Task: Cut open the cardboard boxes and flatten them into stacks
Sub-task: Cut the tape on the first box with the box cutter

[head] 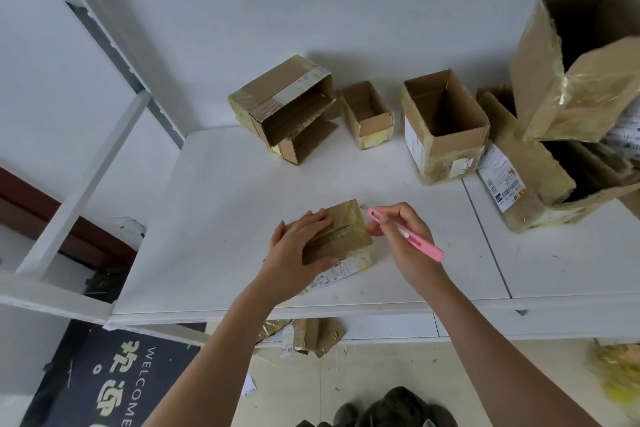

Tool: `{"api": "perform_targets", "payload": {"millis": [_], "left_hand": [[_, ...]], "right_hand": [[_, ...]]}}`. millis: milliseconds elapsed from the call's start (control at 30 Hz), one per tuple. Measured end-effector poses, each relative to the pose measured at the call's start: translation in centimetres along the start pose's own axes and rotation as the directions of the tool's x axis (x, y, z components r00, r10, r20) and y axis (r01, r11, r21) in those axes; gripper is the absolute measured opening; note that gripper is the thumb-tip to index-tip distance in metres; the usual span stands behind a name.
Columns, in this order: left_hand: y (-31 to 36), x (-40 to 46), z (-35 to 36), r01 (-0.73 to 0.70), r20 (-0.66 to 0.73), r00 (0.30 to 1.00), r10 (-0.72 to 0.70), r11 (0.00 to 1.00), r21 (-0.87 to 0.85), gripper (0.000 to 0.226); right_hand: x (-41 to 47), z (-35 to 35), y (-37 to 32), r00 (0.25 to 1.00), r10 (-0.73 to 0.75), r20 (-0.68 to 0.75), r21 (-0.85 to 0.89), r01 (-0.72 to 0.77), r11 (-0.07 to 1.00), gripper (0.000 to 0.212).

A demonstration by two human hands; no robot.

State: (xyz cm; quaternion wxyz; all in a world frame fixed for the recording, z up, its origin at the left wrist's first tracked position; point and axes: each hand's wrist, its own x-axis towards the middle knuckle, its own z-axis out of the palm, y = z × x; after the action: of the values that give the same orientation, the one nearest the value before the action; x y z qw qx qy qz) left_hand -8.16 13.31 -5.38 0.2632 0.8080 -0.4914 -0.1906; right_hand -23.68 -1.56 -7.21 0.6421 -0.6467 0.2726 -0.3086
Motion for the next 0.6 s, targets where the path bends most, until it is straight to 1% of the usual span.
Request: {"api": "perform_targets", "payload": {"millis": [233, 500, 600], "left_hand": [[0.0, 0.0, 0.0, 0.002, -0.011, 1.0, -0.002, 1.0, -0.003, 0.065], [0.0, 0.0, 0.0, 0.006, -0.015, 1.0, -0.007, 1.0, -0.01, 0.064], [0.0, 0.1, 0.0, 0.012, -0.007, 1.0, -0.012, 1.0, -0.021, 0.063]], "right_hand": [[0.6, -0.1, -0.1, 0.998, -0.047, 0.041, -0.06, 0.049, 0.997, 0.012], [1.6, -0.2, -0.2, 0.996, 0.027, 0.091, -0.103, -0.018, 0.995, 0.011], [1.8, -0.4, -0.5, 0.992, 0.035, 0.125, -0.146, -0.017, 0.989, 0.009]]}}
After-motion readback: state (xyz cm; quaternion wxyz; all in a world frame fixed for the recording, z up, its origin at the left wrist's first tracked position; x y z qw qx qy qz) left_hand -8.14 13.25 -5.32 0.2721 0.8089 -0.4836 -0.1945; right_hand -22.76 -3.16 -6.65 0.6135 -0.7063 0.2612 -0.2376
